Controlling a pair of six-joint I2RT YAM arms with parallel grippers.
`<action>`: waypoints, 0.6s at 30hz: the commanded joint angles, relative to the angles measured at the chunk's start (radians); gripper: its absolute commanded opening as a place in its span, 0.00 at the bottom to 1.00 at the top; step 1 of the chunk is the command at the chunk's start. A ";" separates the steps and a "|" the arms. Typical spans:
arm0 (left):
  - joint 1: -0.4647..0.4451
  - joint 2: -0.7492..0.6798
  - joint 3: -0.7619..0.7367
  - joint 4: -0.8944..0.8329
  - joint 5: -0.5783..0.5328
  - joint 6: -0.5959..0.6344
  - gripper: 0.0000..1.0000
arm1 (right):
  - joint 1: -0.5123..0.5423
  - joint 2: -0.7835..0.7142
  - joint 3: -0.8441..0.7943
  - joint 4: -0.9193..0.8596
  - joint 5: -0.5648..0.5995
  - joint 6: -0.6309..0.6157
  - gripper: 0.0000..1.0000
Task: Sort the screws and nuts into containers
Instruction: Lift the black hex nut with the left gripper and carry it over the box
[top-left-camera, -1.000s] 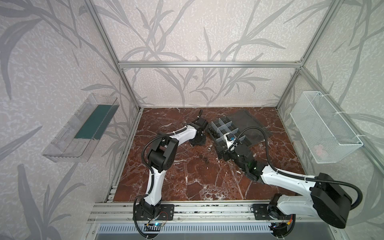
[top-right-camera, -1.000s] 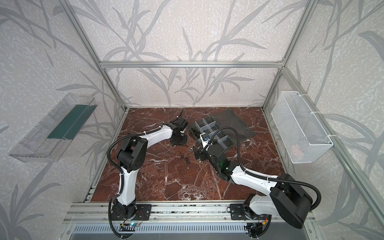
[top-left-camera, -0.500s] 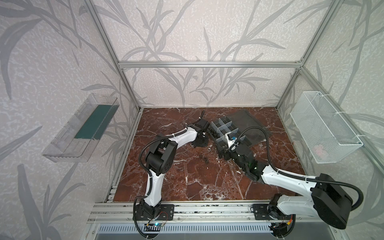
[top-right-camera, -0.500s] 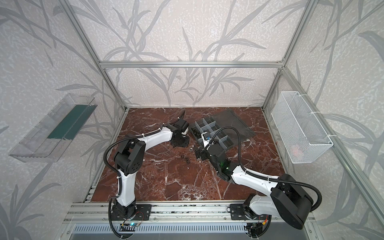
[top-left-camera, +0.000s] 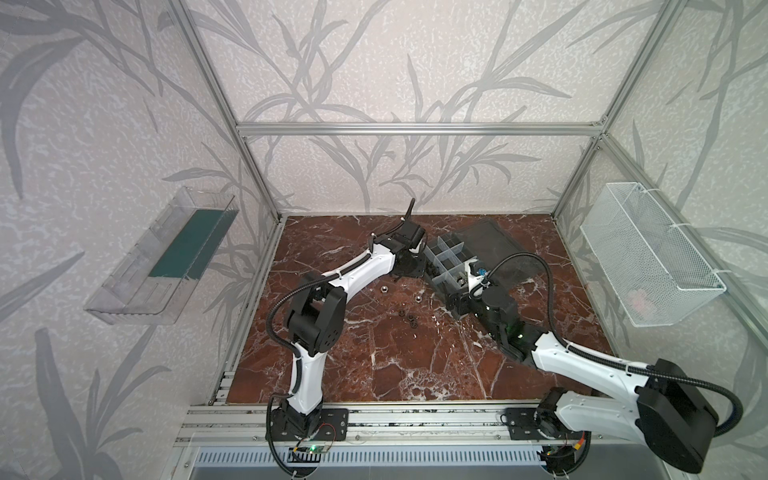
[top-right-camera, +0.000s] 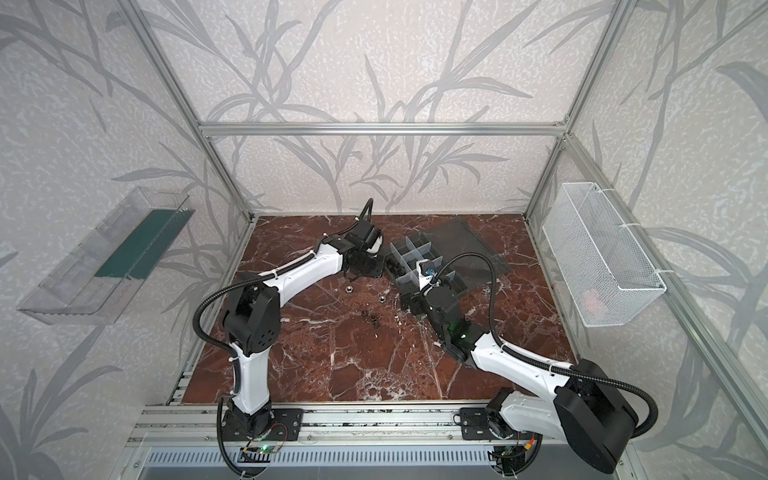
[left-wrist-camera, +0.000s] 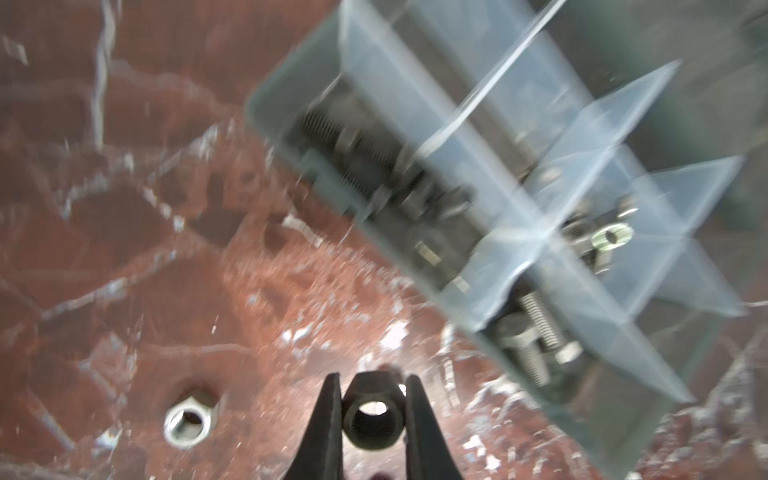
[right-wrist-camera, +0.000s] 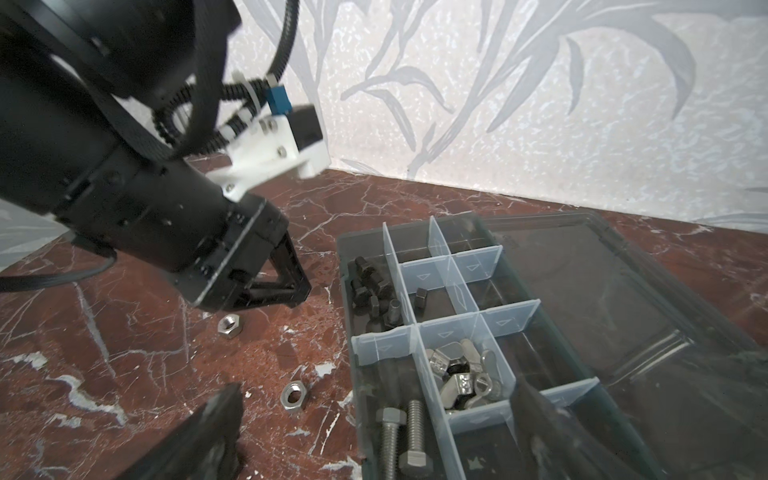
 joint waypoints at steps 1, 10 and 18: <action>-0.025 0.060 0.088 -0.041 -0.008 0.002 0.11 | -0.025 -0.041 -0.021 -0.016 0.027 0.046 0.99; -0.076 0.253 0.381 -0.077 -0.003 -0.029 0.11 | -0.068 -0.100 -0.052 -0.024 0.025 0.101 0.99; -0.101 0.396 0.562 -0.071 0.011 -0.071 0.11 | -0.090 -0.125 -0.066 -0.028 0.026 0.126 0.99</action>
